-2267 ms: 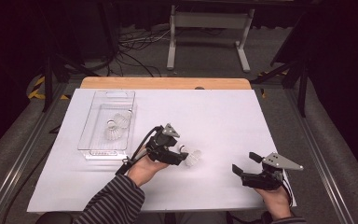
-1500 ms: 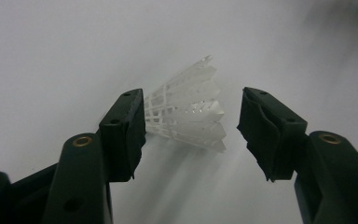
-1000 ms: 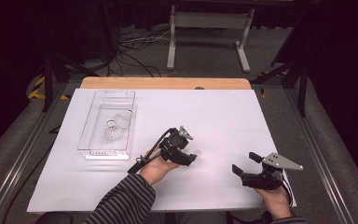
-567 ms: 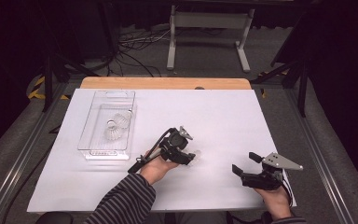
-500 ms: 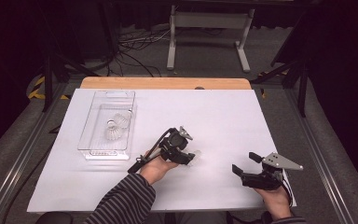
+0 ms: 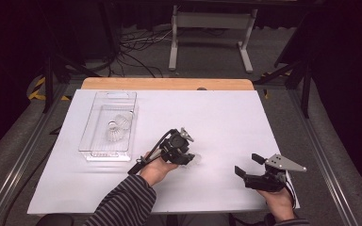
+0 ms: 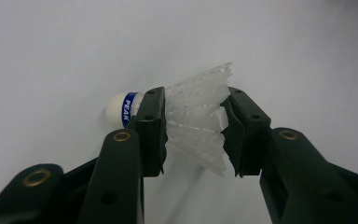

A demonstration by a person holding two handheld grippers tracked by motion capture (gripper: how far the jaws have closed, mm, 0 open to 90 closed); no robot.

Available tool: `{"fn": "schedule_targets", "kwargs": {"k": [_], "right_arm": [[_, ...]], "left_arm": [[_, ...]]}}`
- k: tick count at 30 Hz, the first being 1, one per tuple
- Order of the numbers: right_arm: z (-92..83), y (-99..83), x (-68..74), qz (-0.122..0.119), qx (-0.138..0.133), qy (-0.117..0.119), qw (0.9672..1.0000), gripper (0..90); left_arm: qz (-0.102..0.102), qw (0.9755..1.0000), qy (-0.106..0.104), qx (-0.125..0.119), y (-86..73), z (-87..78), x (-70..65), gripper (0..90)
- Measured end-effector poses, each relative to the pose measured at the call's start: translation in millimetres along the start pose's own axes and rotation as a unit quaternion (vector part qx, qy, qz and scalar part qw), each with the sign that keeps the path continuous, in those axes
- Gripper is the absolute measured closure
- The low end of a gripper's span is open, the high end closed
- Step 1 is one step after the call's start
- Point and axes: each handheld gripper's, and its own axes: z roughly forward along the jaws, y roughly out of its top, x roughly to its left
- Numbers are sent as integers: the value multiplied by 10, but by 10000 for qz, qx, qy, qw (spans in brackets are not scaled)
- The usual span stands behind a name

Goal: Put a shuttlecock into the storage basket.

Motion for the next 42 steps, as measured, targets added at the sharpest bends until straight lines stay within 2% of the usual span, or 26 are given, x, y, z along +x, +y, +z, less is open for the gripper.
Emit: {"fn": "schedule_targets", "kwargs": {"k": [7, 10, 19, 22, 30, 35, 42], "right_arm": [[3, 0, 1, -1, 4, 2, 10000, 116], [0, -1, -1, -4, 5, 9, 10000, 115], [4, -1, 0, 1, 5, 7, 10000, 115], [5, -1, 2, 2, 9, 6, 10000, 115], [6, -1, 1, 3, 10, 1, 10000, 115], [5, -1, -1, 3, 5, 2, 10000, 115], [4, -1, 0, -7, 6, -2, 10000, 115]], "left_arm": [[25, 10000, -40, 20, 0, -18, -12, 740], [108, 9999, -48, 93, 0, -7, -12, 799], [128, 9998, -97, 119, -1, -32, -2, 888], [95, 9999, -56, 118, -4, -65, 10, 893], [24, 10000, 15, -69, -8, -162, 68, 897], [-139, 9998, -13, -160, -21, -248, 133, 898], [-169, 9994, -92, -299, -39, -351, 166, 897]]}}
